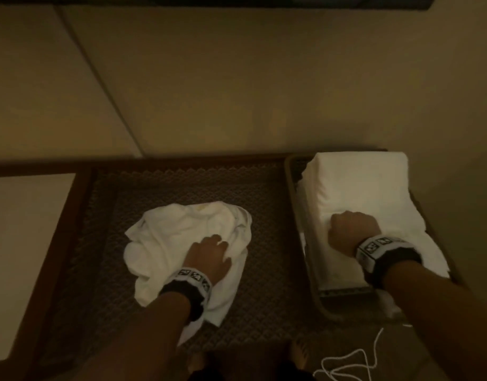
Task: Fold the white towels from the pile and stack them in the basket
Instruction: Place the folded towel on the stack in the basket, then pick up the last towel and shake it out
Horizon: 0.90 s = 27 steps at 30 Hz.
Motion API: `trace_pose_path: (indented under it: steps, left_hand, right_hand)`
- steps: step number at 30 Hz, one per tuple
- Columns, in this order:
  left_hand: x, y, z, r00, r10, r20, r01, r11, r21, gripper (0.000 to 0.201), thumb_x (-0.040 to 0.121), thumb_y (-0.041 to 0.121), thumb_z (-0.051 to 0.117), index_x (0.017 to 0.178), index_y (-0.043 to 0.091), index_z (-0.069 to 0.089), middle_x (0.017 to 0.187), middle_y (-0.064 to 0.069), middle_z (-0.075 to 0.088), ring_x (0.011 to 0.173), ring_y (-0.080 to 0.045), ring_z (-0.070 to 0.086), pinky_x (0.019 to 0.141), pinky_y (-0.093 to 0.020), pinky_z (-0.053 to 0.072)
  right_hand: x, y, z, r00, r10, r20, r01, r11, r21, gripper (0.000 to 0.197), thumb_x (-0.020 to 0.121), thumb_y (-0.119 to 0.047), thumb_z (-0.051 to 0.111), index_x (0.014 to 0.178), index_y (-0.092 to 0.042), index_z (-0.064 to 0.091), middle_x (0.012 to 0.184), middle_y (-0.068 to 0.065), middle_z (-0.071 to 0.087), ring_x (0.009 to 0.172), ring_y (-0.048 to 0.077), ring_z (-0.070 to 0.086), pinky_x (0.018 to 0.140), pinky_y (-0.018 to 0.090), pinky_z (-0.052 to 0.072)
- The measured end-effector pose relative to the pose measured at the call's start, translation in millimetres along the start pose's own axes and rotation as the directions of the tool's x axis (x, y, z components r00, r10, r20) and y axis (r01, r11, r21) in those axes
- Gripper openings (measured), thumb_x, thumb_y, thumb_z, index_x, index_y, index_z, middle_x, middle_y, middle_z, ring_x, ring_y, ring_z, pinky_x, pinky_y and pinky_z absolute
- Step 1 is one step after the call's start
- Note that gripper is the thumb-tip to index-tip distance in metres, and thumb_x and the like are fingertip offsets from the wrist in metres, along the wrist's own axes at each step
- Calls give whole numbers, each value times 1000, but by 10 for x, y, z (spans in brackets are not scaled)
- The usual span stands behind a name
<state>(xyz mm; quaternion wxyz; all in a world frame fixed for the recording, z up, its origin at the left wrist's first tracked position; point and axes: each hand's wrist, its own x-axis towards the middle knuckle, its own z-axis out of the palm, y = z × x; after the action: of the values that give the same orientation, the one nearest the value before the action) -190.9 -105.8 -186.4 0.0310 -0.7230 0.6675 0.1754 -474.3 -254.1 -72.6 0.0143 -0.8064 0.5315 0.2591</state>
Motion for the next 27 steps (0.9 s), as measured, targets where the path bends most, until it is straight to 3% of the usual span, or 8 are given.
trace_pose_path:
  steps: [2, 6, 9, 14, 16, 18, 22, 27]
  left_hand:
    - [-24, -437, -56, 996, -84, 42, 82, 996, 34, 48, 96, 48, 39, 133, 21, 54, 135, -3, 50, 119, -24, 51, 94, -36, 41]
    - [35, -994, -135, 985, -154, 72, 155, 988, -13, 54, 96, 52, 43, 140, 21, 47, 135, -5, 48, 120, -25, 48, 97, -35, 42]
    - [66, -1171, -49, 971, -187, 149, 198, 978, -63, 62, 93, 61, 43, 141, 20, 44, 134, -8, 47, 119, -28, 48, 96, -38, 45]
    - [45, -1328, 129, 881, -429, 200, 468, 853, -230, 85, 87, 73, 42, 146, 15, 28, 143, -12, 36, 123, -33, 47, 96, -41, 43]
    - [65, -1401, 161, 816, -528, 235, 577, 771, -269, 93, 86, 72, 47, 149, 10, 21, 147, -16, 32, 126, -35, 45, 97, -41, 43]
    - [113, -1503, 204, 763, -573, 298, 644, 710, -286, 87, 87, 67, 51, 145, 7, 28, 144, -17, 38, 123, -33, 48, 94, -38, 44]
    - [150, -1547, 221, 835, -475, 276, 549, 748, -373, 35, 100, 39, 47, 114, 7, 55, 119, -13, 60, 103, -26, 58, 84, -30, 48]
    - [65, -1508, -91, 881, -463, 99, 448, 746, -492, 27, 101, 27, 48, 112, 4, 56, 112, -16, 62, 93, -25, 57, 78, -27, 43]
  right_hand:
    - [10, -463, -57, 994, -31, -102, 31, 999, 6, 31, 92, -38, 44, 106, -17, 62, 110, 6, 64, 100, 28, 60, 82, 36, 46]
    - [187, -1427, -16, 973, -125, -193, 138, 989, 60, 35, 90, -40, 43, 104, -16, 64, 110, 8, 62, 100, 31, 58, 86, 40, 43]
    - [453, -1997, 218, 1000, 9, 8, -11, 959, 282, 47, 93, -54, 35, 106, -18, 64, 108, 7, 66, 94, 29, 63, 80, 37, 47]
    - [761, -2410, 674, 921, 175, 348, -333, 815, 473, 69, 92, -67, 37, 129, -12, 54, 132, 14, 55, 117, 33, 56, 94, 39, 45]
    - [835, -2475, 778, 892, 207, 401, -417, 717, 558, 69, 91, -61, 48, 133, -7, 50, 135, 16, 53, 120, 34, 54, 94, 37, 45]
    - [877, -2499, 818, 872, 255, 417, -478, 621, 621, 59, 91, -45, 61, 130, -3, 52, 130, 17, 56, 117, 34, 56, 85, 33, 46]
    - [871, -2442, 790, 864, 295, 407, -502, 560, 659, 36, 87, -23, 65, 114, 0, 60, 117, 18, 63, 105, 33, 61, 73, 29, 45]
    - [756, -2200, 426, 930, 219, 295, -360, 707, 609, 33, 91, -25, 59, 119, -7, 61, 121, 16, 60, 110, 34, 60, 88, 36, 50]
